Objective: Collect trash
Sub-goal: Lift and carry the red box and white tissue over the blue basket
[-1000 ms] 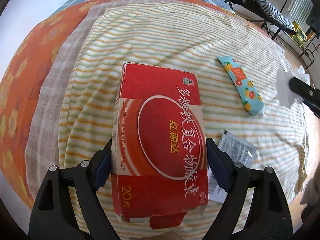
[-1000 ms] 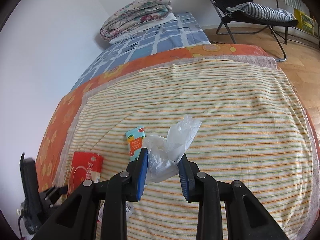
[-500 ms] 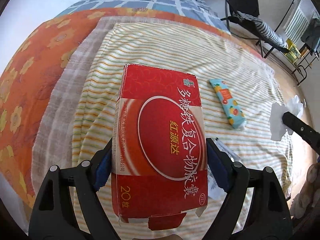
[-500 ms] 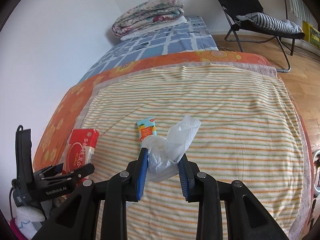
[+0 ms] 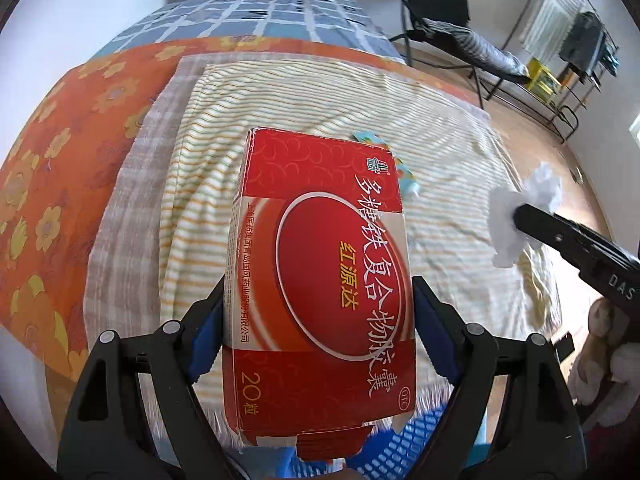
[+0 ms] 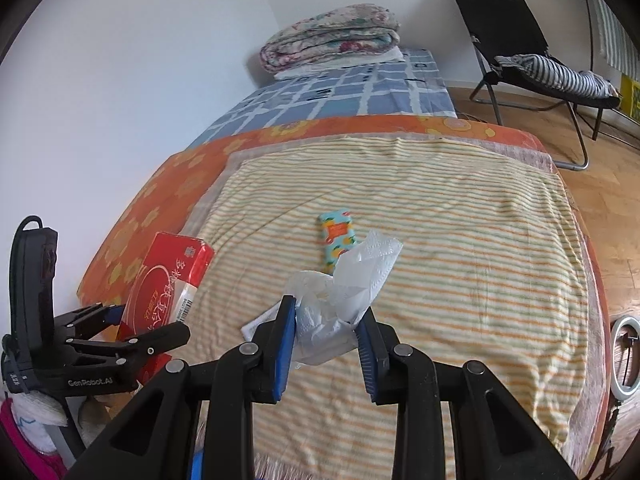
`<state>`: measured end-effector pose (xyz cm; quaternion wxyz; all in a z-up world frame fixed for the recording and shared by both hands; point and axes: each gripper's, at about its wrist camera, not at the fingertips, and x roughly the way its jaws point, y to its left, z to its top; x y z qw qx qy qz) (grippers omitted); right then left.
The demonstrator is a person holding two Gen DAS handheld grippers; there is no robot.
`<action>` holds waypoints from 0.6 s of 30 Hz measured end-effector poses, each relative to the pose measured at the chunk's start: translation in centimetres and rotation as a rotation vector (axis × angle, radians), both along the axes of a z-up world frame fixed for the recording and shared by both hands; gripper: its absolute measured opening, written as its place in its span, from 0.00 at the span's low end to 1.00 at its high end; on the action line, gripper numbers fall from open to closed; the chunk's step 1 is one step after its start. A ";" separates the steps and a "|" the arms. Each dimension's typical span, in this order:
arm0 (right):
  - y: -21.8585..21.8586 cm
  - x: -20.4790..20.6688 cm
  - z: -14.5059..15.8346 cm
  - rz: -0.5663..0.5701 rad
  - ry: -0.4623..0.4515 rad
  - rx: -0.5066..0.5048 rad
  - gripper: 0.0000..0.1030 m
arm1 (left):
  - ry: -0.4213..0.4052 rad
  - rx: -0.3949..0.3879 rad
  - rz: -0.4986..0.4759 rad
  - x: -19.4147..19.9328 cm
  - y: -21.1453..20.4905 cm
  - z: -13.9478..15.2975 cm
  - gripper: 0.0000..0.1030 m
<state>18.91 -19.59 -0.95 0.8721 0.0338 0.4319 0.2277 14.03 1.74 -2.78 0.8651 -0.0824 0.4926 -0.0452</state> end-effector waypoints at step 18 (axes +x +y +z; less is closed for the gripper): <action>1.1 -8.3 -2.2 0.106 0.014 -0.065 0.28 | 0.062 0.021 -0.139 -8.6 -2.0 -2.7 0.83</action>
